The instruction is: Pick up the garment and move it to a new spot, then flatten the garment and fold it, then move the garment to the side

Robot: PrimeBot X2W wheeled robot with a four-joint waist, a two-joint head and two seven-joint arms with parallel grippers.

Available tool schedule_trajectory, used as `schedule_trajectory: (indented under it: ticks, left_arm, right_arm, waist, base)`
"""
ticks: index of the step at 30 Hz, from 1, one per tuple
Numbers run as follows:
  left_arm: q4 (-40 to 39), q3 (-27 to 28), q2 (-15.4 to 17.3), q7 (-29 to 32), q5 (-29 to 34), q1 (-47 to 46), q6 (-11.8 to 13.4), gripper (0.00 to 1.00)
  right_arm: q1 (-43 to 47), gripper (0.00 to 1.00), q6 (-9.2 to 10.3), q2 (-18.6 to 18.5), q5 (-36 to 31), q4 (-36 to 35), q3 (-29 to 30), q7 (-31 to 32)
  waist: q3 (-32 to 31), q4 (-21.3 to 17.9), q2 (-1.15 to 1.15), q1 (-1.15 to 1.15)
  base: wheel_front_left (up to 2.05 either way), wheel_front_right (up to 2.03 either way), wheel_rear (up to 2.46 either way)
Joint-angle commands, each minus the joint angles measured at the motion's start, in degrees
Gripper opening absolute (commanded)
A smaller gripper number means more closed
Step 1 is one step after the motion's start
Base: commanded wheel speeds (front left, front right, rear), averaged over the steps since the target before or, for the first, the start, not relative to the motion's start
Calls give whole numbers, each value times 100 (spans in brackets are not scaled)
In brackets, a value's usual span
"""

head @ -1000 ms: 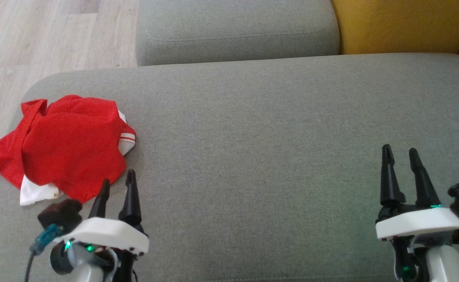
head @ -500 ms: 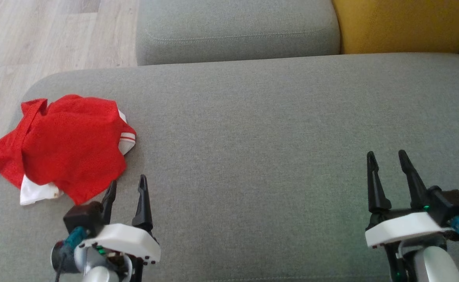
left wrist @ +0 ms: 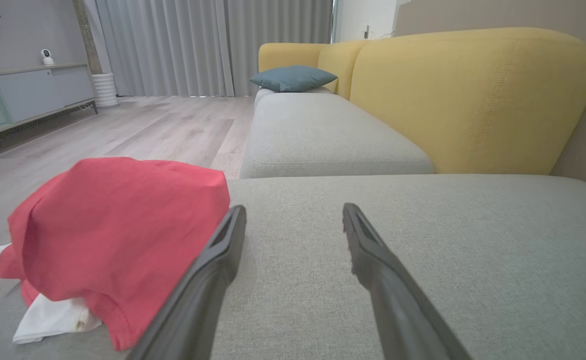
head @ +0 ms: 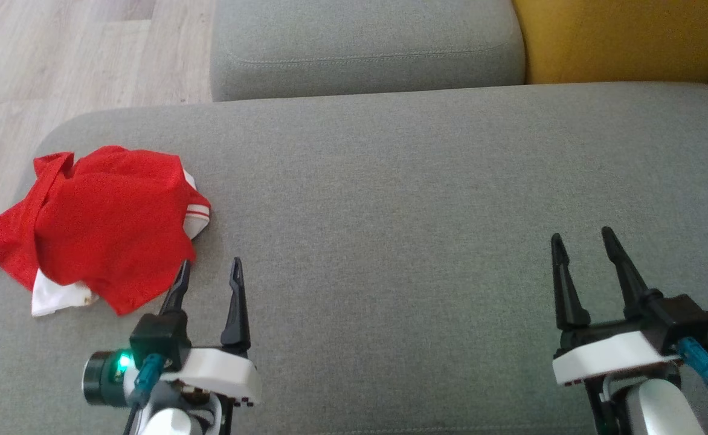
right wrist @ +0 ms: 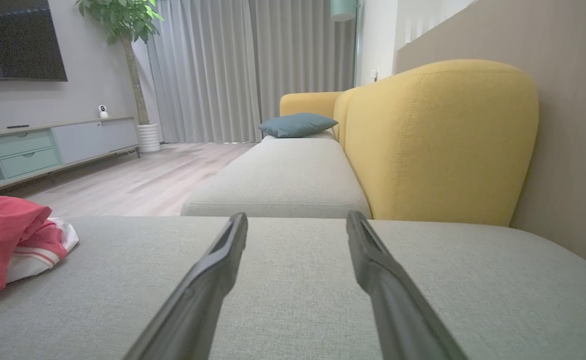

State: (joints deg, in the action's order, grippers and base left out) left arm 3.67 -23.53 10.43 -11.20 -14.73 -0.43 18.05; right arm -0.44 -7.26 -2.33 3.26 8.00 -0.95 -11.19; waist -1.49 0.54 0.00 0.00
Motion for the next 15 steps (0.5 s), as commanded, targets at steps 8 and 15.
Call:
schedule_trajectory:
  ticks: [8,15]
  left_arm:
    - [-388,273,-76,-207,223,-216,44,100]
    - [-164,668,-405,-324,165,1,-334,100]
  right_arm:
    - [-97,100,-22,-51,-86,-302,-196,-207]
    - [-75,100,-23,-53,503,17,-97,-325]
  waist:
    - [-5,31,0,0]
    - [-35,59,0,0]
  base:
    - [0,0,0]
    - [0,0,0]
